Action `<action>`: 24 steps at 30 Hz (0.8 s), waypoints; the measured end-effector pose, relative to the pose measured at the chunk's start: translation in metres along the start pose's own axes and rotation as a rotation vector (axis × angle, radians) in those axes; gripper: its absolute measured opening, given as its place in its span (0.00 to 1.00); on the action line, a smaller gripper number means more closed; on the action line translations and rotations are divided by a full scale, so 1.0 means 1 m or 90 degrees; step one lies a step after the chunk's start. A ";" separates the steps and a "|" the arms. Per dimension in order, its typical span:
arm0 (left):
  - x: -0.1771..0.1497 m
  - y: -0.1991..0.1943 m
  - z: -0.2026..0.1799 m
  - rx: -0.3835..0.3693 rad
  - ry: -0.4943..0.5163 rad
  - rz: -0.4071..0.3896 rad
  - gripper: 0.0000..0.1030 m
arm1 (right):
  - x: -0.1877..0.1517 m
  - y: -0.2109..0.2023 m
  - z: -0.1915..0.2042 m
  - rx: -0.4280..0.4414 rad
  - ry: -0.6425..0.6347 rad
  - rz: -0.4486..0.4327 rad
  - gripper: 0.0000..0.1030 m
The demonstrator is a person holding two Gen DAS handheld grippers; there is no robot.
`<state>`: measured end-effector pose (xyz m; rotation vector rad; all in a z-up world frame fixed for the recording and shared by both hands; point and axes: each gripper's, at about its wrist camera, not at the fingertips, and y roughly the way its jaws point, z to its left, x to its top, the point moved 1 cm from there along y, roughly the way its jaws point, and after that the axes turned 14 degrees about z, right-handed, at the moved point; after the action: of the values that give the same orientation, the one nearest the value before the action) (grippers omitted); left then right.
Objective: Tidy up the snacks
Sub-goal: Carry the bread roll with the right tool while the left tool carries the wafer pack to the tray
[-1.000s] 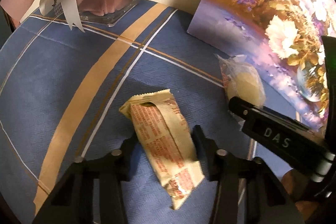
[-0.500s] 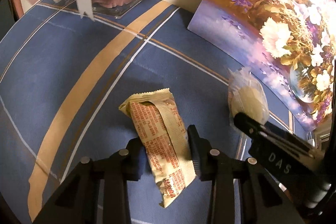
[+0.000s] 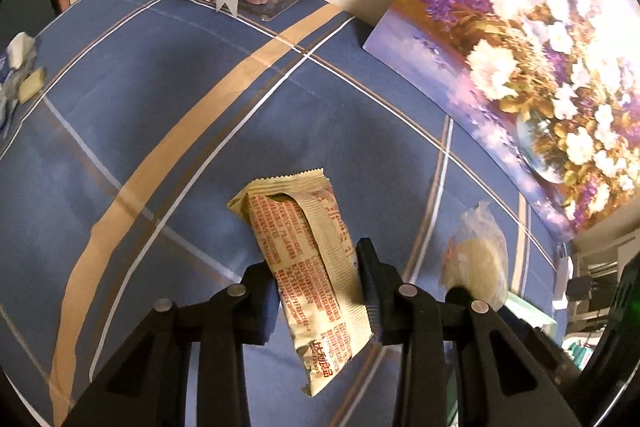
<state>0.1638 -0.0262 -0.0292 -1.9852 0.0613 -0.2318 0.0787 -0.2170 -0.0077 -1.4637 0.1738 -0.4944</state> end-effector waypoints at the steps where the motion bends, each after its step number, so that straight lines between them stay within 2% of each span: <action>1: -0.007 -0.005 0.001 0.000 0.000 -0.002 0.36 | -0.010 -0.005 -0.001 0.005 0.005 -0.004 0.51; 5: -0.029 -0.019 0.004 -0.004 0.001 -0.010 0.36 | -0.041 -0.017 -0.005 0.017 0.031 -0.013 0.51; 12: -0.070 -0.035 -0.012 -0.014 0.004 -0.022 0.36 | -0.091 -0.043 -0.009 0.035 0.061 -0.060 0.51; 15: -0.087 -0.043 -0.022 -0.017 0.018 -0.034 0.36 | -0.111 -0.054 -0.009 0.015 0.074 -0.084 0.51; 24: -0.126 -0.054 -0.076 -0.021 0.091 -0.059 0.36 | -0.150 -0.079 -0.038 0.010 0.131 -0.115 0.51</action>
<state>0.0226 -0.0531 0.0325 -2.0043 0.0659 -0.4353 -0.0867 -0.1903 0.0373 -1.4190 0.2005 -0.7924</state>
